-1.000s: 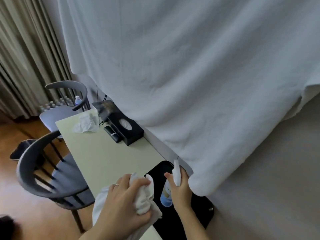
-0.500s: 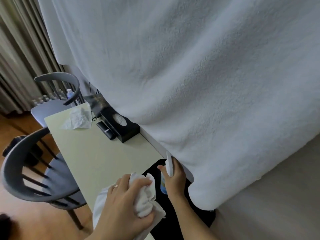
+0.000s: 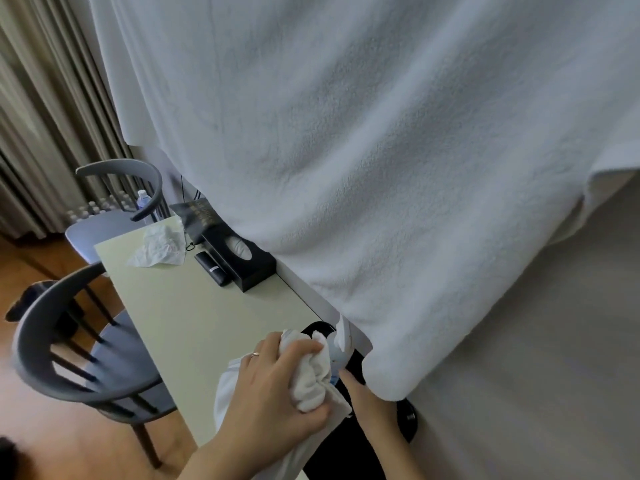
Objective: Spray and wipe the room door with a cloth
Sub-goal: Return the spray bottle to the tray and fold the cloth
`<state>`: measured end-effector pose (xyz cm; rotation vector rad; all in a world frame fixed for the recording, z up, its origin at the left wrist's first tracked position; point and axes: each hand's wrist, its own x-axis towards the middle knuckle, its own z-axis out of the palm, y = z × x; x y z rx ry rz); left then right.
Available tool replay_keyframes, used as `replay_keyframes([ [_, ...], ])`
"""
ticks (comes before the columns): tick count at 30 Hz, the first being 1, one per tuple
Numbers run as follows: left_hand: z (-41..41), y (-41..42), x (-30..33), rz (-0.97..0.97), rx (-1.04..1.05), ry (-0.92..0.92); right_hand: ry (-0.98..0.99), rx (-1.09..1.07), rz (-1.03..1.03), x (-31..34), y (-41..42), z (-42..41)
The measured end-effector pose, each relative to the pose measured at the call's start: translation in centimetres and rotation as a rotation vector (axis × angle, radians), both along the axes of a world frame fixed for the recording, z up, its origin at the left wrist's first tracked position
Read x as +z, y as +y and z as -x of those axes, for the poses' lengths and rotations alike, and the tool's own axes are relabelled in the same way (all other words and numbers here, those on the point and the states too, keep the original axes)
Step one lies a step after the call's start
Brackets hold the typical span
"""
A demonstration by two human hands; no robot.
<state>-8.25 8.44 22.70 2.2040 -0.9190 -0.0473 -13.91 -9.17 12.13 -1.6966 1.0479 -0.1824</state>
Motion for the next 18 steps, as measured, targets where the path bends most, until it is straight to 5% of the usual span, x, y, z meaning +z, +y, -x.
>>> replay_keyframes([
  [6,1.9,0.2,2.7,0.119,-0.025,0.055,-0.201,-0.046,-0.308,5.3,8.4,7.1],
  [10,3.2,1.2,5.5,0.118,-0.091,0.103,-0.648,0.025,-0.563,11.9,10.4,9.5],
  [18,6.8,5.0,12.5,-0.051,-0.484,0.179,-0.825,-0.008,-0.505,19.9,13.7,15.2],
])
